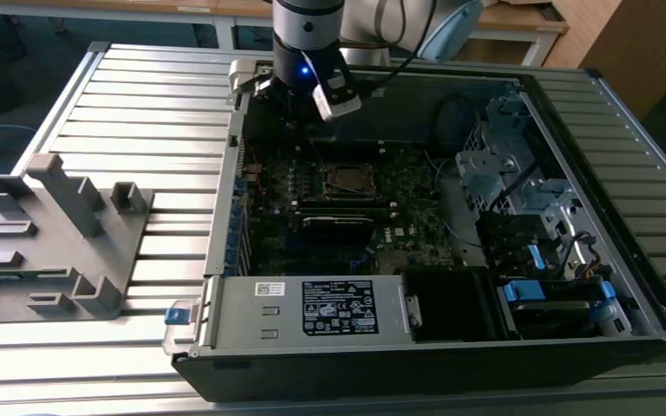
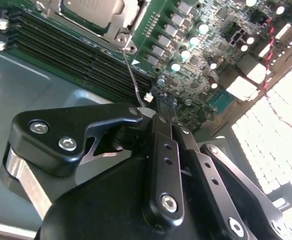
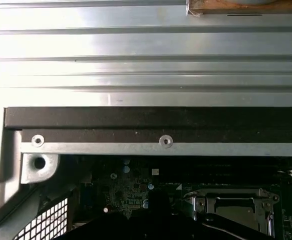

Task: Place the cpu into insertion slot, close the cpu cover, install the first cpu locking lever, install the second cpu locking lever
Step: 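Install the first cpu locking lever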

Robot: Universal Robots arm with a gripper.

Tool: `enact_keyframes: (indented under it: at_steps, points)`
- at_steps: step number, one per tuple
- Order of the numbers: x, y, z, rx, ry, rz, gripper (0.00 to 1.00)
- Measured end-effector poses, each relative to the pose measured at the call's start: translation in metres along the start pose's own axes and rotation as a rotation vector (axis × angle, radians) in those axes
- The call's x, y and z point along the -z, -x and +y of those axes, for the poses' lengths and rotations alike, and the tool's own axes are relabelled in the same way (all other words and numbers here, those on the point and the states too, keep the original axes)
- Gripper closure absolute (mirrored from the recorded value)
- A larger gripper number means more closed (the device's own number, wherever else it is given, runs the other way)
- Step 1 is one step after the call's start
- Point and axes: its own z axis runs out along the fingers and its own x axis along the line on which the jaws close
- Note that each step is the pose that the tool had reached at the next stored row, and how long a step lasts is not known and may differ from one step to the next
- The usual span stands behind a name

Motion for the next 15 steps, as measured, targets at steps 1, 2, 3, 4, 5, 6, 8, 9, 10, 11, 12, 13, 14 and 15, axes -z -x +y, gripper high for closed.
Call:
enact_keyframes:
  at_steps: [1, 2, 3, 4, 5, 6, 8, 9, 10, 11, 12, 13, 14, 15]
  points:
    - [0.0, 0.0016, 0.0002, 0.0, 0.0, 0.0, 0.89]
    - [0.0001, 0.0034, 0.0004, 0.0, 0.0, 0.0, 0.89]
    - [0.0001, 0.005, 0.0005, 0.0, 0.0, 0.0, 0.89]
    - [0.0001, 0.0068, 0.0006, 0.0, 0.0, 0.0, 0.89]
    - [0.0002, 0.0087, 0.0007, 0.0, 0.0, 0.0, 0.89]
    - [0.0002, 0.0109, 0.0008, 0.0, 0.0, 0.0, 0.89]
    - [0.0003, 0.0162, 0.001, 0.0, 0.0, 0.0, 0.89]
    - [0.0004, 0.0191, 0.001, 0.0, -0.0001, 0.0, 0.89]
    - [0.0005, 0.0222, 0.0011, 0.0, 0.0, 0.0, 0.89]
    - [0.0006, 0.0253, 0.0011, 0.0, 0.0, 0.0001, 0.89]
    - [0.0007, 0.0283, 0.0012, 0.0, -0.0001, 0.0, 0.89]
    - [0.0007, 0.0314, 0.0012, 0.0, -0.0001, 0.0, 0.89]
    - [0.0008, 0.0344, 0.0012, 0.0, 0.0, 0.0, 0.89]
    - [0.0008, 0.0373, 0.0013, 0.0, 0.0, 0.0, 0.89]
